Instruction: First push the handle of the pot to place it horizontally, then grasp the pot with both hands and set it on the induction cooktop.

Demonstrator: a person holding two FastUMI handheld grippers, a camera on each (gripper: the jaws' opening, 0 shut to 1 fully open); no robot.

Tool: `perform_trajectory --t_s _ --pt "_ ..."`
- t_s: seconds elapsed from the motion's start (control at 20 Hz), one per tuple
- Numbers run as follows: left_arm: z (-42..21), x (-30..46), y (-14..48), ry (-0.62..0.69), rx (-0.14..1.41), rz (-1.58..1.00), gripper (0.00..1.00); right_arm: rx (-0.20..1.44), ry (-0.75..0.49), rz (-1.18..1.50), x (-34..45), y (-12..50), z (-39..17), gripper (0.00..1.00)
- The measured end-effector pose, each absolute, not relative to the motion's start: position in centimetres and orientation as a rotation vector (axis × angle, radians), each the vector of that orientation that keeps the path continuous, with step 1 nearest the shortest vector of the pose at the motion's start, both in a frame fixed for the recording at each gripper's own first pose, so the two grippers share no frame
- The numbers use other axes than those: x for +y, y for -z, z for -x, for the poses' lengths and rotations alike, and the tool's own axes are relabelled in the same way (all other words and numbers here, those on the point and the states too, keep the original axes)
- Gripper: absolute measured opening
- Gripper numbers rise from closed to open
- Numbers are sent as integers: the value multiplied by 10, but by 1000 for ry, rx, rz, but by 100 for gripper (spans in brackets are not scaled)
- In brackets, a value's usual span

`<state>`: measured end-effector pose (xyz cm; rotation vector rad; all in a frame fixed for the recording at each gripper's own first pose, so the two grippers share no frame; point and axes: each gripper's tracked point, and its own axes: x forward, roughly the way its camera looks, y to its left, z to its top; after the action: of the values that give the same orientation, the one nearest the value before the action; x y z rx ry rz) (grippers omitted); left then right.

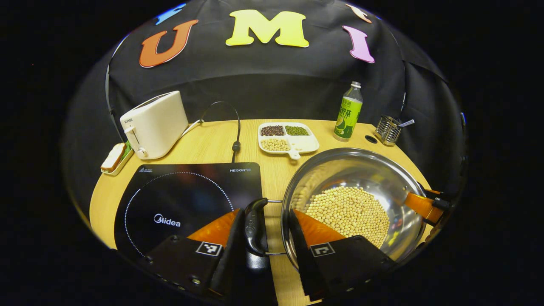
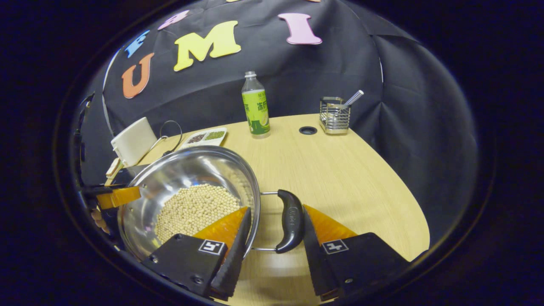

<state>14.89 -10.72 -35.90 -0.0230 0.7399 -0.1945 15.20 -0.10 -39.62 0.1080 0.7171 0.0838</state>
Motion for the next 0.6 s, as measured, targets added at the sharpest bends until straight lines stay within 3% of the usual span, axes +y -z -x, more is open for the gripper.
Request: perform_trajectory --t_s 0.25,0.6 --pt "-126 -119 349 197 745 0 55 714 -60 -111 -16 389 -137 60" --pt "-97 -120 299 218 656 23 55 644 -34 -86 -27 329 -98 60"
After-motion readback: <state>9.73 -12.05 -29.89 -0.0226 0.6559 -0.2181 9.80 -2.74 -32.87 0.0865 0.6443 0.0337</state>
